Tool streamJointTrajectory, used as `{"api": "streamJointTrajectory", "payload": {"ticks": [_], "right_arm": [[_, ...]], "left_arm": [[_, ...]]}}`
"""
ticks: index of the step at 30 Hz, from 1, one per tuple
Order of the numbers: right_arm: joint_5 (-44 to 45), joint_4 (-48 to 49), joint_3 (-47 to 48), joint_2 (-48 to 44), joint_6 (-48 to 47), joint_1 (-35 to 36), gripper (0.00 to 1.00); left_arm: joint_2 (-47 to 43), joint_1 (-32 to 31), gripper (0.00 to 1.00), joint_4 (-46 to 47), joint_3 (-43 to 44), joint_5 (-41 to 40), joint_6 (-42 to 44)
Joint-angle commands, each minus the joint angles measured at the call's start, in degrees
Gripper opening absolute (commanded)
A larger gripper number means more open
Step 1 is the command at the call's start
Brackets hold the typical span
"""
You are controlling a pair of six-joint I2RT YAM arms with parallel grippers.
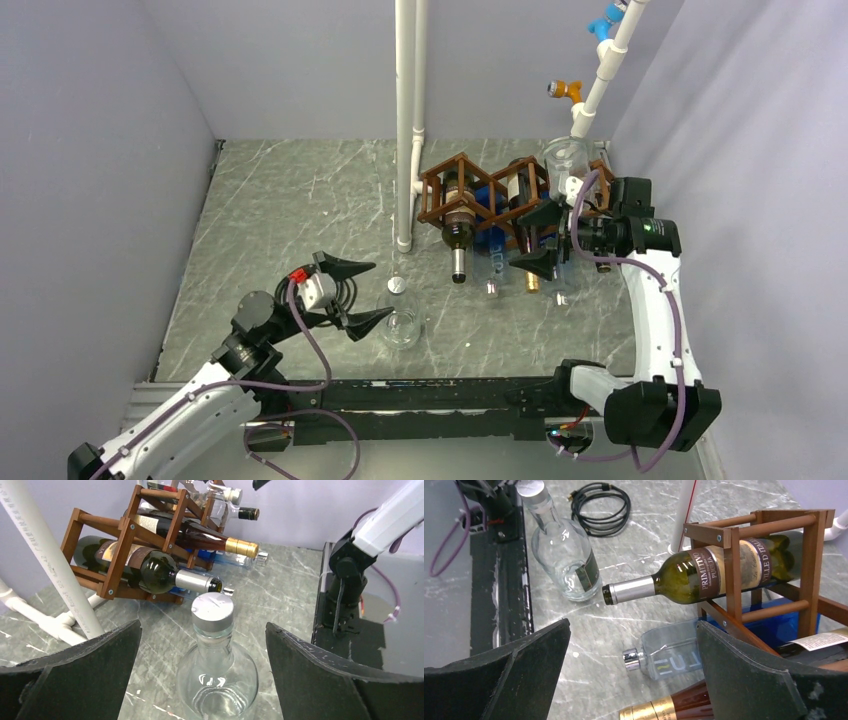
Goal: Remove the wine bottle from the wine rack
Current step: Pick up the wine bottle from the center of the board.
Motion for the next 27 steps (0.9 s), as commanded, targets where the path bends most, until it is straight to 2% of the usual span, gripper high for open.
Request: {"api": "streamJointTrajectory", "payload": {"ticks": [1,9,17,27], "right_arm": [[-9.1,5.2,-2.1,-0.7,3.2,-2.4,0.99],[-10.8,8.2,-5.0,0.1,4.5,-3.2,0.99],[-11.1,9.6,-6.6,0.5,4.7,-3.2,0.99],[-10.9,9.9,-7.3,0.4,4.4,-3.2,0.99]], "left_arm": [[1.3,-1.2,1.0,10.0,-2.1,1.6,5.5],[9.8,-5.2,0.99,20.2,-4.7,-1.6,5.5],[17.6,-7.2,0.9,28.3,-5.7,-3.0,5.0],[21.1,-7.3,0.66,28.7,-5.0,-4.7,4.1]]}}
